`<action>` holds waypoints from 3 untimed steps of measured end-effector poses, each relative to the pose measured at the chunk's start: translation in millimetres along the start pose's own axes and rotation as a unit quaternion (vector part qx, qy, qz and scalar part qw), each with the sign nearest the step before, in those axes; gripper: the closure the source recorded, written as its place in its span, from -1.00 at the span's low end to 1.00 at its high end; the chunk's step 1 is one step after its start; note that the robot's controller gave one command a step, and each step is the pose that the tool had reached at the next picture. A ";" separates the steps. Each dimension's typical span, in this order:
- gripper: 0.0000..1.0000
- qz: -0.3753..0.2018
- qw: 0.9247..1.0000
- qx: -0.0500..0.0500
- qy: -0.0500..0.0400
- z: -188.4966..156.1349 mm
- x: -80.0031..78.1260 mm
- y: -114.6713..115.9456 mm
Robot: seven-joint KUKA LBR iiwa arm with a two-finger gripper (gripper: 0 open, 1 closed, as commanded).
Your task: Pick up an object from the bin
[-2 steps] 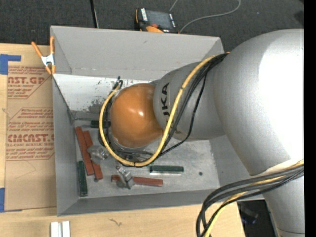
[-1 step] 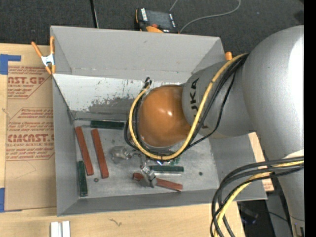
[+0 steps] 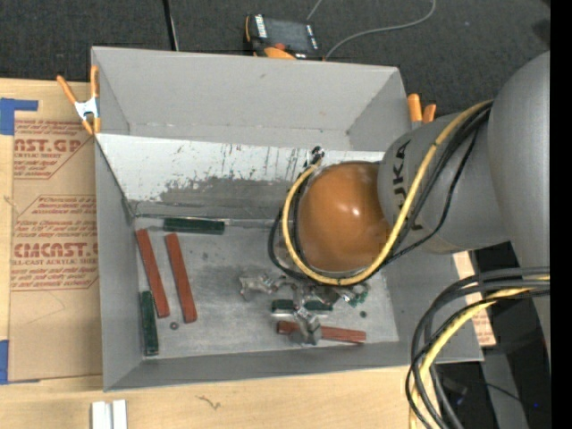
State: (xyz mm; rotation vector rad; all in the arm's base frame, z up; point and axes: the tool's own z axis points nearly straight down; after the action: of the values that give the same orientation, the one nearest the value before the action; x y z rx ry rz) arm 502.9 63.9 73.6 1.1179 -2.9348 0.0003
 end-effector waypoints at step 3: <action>-1.00 0.024 1.000 -0.001 -0.002 -0.4 46.4 -51.4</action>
Offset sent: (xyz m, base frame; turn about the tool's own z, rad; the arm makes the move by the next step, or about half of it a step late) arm -0.0005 -0.0704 0.0006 0.0471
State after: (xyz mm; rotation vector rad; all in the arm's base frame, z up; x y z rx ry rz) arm 502.5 -5.4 74.0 1.0470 -2.9635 -0.0040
